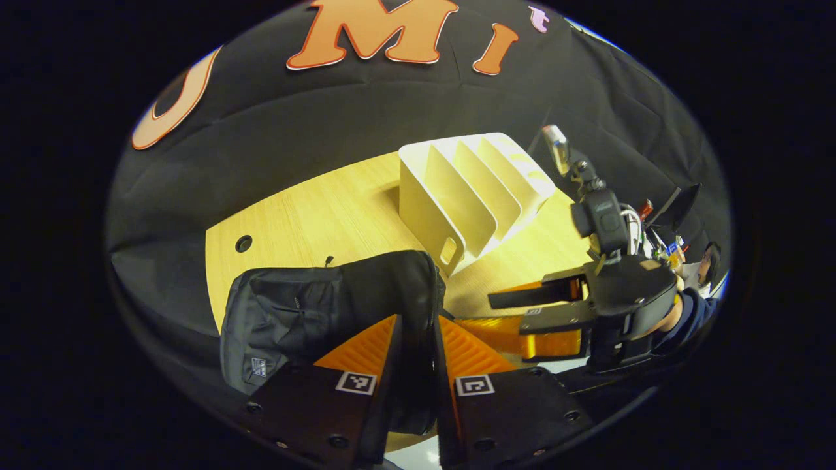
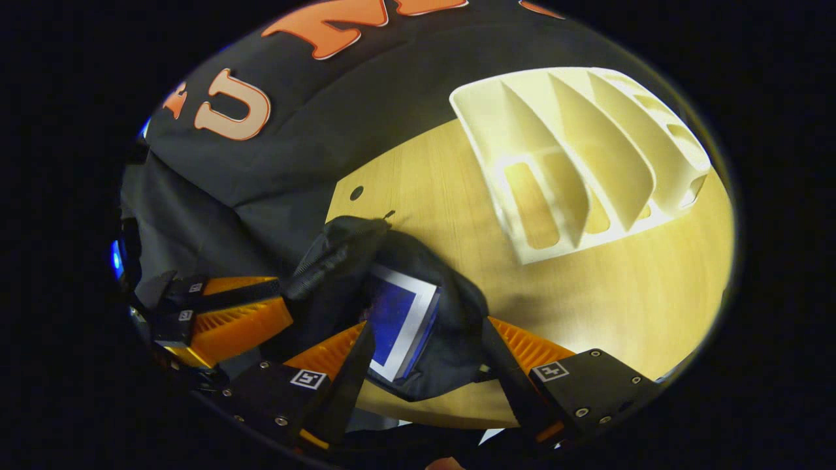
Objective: Open the schoolbag, grab two books from the bookshelf and put them into the schoolbag.
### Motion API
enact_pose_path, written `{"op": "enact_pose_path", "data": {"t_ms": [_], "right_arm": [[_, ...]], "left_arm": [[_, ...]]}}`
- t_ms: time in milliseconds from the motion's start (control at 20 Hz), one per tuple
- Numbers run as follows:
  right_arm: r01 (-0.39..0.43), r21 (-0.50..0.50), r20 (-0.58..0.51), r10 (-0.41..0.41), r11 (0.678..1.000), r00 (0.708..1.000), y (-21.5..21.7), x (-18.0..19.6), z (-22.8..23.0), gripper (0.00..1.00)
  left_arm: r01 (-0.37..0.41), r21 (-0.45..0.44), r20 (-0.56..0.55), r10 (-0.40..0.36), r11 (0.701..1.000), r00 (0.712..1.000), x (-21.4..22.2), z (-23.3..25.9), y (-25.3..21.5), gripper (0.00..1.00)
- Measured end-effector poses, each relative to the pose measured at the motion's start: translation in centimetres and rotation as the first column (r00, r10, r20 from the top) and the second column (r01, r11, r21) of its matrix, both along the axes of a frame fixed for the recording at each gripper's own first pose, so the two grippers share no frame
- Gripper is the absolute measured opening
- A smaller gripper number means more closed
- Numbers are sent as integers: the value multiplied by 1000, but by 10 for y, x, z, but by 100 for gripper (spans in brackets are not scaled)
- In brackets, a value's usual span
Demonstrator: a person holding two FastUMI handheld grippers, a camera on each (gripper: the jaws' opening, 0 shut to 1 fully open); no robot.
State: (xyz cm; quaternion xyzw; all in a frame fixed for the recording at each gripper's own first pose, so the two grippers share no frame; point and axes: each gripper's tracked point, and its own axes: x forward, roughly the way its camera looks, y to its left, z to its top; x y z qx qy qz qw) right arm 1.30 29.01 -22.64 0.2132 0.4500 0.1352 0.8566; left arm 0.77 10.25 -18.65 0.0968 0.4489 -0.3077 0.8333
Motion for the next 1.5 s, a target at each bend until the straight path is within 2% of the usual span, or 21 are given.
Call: {"op": "enact_pose_path", "data": {"t_ms": [250, 450, 650, 800, 950, 1050, 1250, 1400, 1500], "right_arm": [[43, -50, 133, -36, 998, 990, -67, 20, 45, 98], [52, -113, 229, -25, 992, 973, -116, 27, 76, 98], [45, -89, 314, -15, 995, 949, -145, 28, 114, 98], [66, -143, 397, -3, 988, 918, -175, 31, 139, 98], [63, -219, 488, 54, 974, 871, -194, 32, 158, 98], [59, -242, 527, 80, 968, 846, -207, 28, 171, 98], [72, -280, 590, 112, 957, 800, -219, 28, 189, 98], [80, -296, 620, 127, 952, 774, -221, 23, 199, 98], [101, -305, 662, 135, 947, 737, -218, 24, 212, 98]], "left_arm": [[-34, -32, -15, 34, 999, 999, -10, -3, -42, 100], [-95, -68, 25, 97, 993, 995, -6, 4, -74, 98], [-161, -124, 45, 168, 979, 985, -5, 17, -109, 99], [-234, -146, 131, 253, 961, 959, 5, 37, -128, 99], [-284, -180, 216, 320, 942, 923, 6, 58, -143, 99], [-315, -228, 276, 372, 921, 886, 10, 79, -155, 99], [-355, -306, 440, 462, 883, 770, 8, 121, -154, 98], [-363, -367, 494, 510, 857, 704, 17, 142, -156, 98], [-359, -412, 528, 541, 837, 655, 16, 158, -148, 98]]}}
